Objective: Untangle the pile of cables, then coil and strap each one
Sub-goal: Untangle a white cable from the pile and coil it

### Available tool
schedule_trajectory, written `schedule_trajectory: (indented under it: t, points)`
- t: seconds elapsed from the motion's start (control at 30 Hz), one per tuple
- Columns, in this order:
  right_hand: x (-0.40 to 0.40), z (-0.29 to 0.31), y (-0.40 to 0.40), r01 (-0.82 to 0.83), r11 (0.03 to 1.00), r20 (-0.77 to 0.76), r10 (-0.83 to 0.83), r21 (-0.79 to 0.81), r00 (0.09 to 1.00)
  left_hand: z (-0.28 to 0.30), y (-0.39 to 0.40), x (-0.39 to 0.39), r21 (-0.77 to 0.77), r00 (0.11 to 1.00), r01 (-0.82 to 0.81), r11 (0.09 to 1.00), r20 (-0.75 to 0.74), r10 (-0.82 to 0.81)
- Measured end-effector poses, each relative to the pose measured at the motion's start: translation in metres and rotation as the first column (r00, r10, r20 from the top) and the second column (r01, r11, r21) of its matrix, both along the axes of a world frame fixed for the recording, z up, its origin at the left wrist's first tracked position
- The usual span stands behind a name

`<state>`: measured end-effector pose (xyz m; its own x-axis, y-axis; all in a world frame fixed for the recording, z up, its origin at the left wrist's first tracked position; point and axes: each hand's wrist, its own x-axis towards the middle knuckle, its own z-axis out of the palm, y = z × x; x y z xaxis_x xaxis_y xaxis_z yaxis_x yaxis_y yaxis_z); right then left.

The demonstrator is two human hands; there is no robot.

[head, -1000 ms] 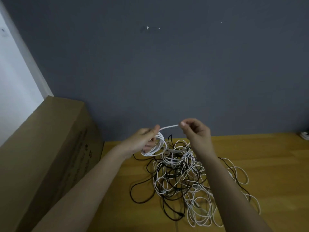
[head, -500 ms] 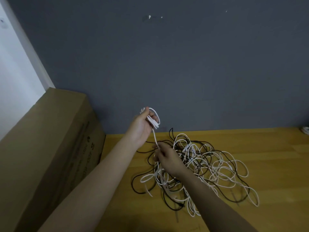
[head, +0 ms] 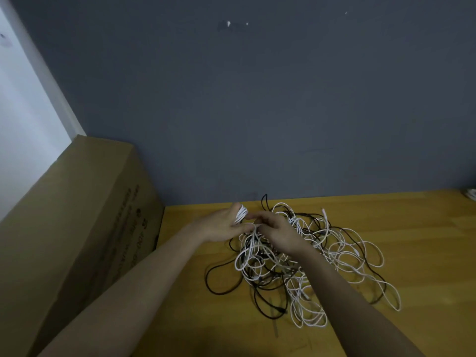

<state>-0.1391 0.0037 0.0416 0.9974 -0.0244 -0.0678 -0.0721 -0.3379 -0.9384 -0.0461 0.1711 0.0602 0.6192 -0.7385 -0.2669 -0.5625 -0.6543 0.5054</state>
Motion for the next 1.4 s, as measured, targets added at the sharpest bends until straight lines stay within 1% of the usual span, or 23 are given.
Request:
schedule_trajectory:
  t: [0.03,0.13,0.2,0.27,0.3,0.37,0.43,0.47,0.5,0.53,0.6,0.73,0.8,0.87,1.0,1.07,1.13,1.2,1.23,1.27,1.3,1.37,1.4]
  points:
    - [0.001,-0.001,-0.001,0.002,1.000,-0.002,-0.002,-0.030,1.000,-0.001,0.001,-0.002,0.021,1.000,0.015,1.000,0.019,-0.015]
    - [0.003,-0.009,-0.013,0.049,0.994,-0.031,-0.052,-0.101,0.998,-0.002,0.008,0.000,0.064,0.983,0.013,0.998,0.180,-0.025]
    - [0.003,-0.014,-0.025,0.123,0.982,-0.028,-0.128,-0.146,0.991,-0.002,0.016,0.005,0.004,0.975,-0.041,0.999,0.219,0.039]
    - [0.005,-0.021,-0.036,0.248,0.952,0.007,-0.250,-0.178,0.968,-0.002,0.020,0.008,-0.066,0.968,-0.109,0.992,0.221,0.121]
    - [0.007,-0.025,-0.040,0.332,0.929,0.025,-0.333,-0.164,0.943,-0.001,0.020,0.010,-0.075,0.953,-0.148,0.986,0.254,0.162]
    - [0.009,-0.033,-0.046,0.498,0.863,0.034,-0.497,-0.082,0.867,0.002,0.022,0.017,-0.083,0.901,-0.245,0.966,0.349,0.258]
    - [0.004,-0.041,-0.060,0.656,0.754,0.010,-0.656,-0.013,0.755,0.009,0.034,0.028,-0.147,0.831,-0.374,0.916,0.385,0.401]
    - [-0.002,-0.046,-0.071,0.723,0.691,-0.002,-0.723,-0.020,0.691,0.013,0.044,0.035,-0.190,0.792,-0.444,0.876,0.374,0.482]
    - [-0.009,-0.052,-0.082,0.768,0.636,0.003,-0.770,-0.074,0.638,0.017,0.055,0.043,-0.223,0.756,-0.503,0.835,0.354,0.550]
    - [-0.016,-0.056,-0.092,0.790,0.595,0.020,-0.797,-0.147,0.603,0.021,0.066,0.050,-0.247,0.725,-0.549,0.798,0.333,0.602]
    - [-0.023,-0.062,-0.100,0.795,0.557,0.047,-0.811,-0.241,0.583,0.026,0.079,0.059,-0.301,0.673,-0.606,0.737,0.300,0.676]
    - [-0.018,-0.057,-0.092,0.765,0.598,0.082,-0.772,-0.239,0.630,0.032,0.068,0.060,-0.332,0.639,-0.622,0.709,0.307,0.705]
    - [-0.015,-0.051,-0.089,0.765,0.615,0.093,-0.764,-0.194,0.638,0.034,0.060,0.060,-0.342,0.636,-0.633,0.695,0.283,0.718]
    - [-0.012,-0.043,-0.084,0.740,0.651,0.108,-0.734,-0.169,0.671,0.036,0.052,0.058,-0.340,0.659,-0.613,0.714,0.279,0.699]
    - [0.000,-0.017,-0.060,0.651,0.754,0.130,-0.640,-0.080,0.757,0.036,0.030,0.048,-0.312,0.730,-0.532,0.787,0.302,0.613]
    - [0.006,-0.003,-0.042,0.570,0.817,0.197,-0.547,-0.084,0.814,0.036,0.017,0.042,-0.290,0.752,-0.493,0.821,0.332,0.569]
    - [0.010,0.009,-0.022,0.447,0.890,0.257,-0.415,-0.084,0.873,0.036,0.006,0.036,-0.276,0.772,-0.442,0.853,0.367,0.519]
    - [0.015,0.017,-0.004,0.298,0.954,0.216,-0.284,-0.038,0.934,0.039,-0.004,0.028,-0.287,0.790,-0.383,0.878,0.391,0.472]
    - [0.018,0.019,0.003,0.247,0.969,0.186,-0.243,0.004,0.952,0.041,-0.007,0.025,-0.300,0.793,-0.361,0.883,0.399,0.460]
    - [0.020,0.020,0.008,0.230,0.971,0.162,-0.239,0.071,0.957,0.043,-0.011,0.021,-0.314,0.794,-0.344,0.885,0.407,0.453]
    - [0.022,0.020,0.012,0.247,0.952,0.137,-0.273,0.179,0.952,0.045,-0.013,0.019,-0.325,0.793,-0.326,0.888,0.417,0.444]
    - [0.025,0.020,0.011,0.326,0.841,0.072,-0.392,0.432,0.917,0.047,-0.014,0.017,-0.325,0.790,-0.294,0.899,0.448,0.420]
    - [0.026,0.020,0.008,0.367,0.794,0.066,-0.452,0.484,0.890,0.047,-0.012,0.017,-0.329,0.786,-0.291,0.898,0.453,0.421]
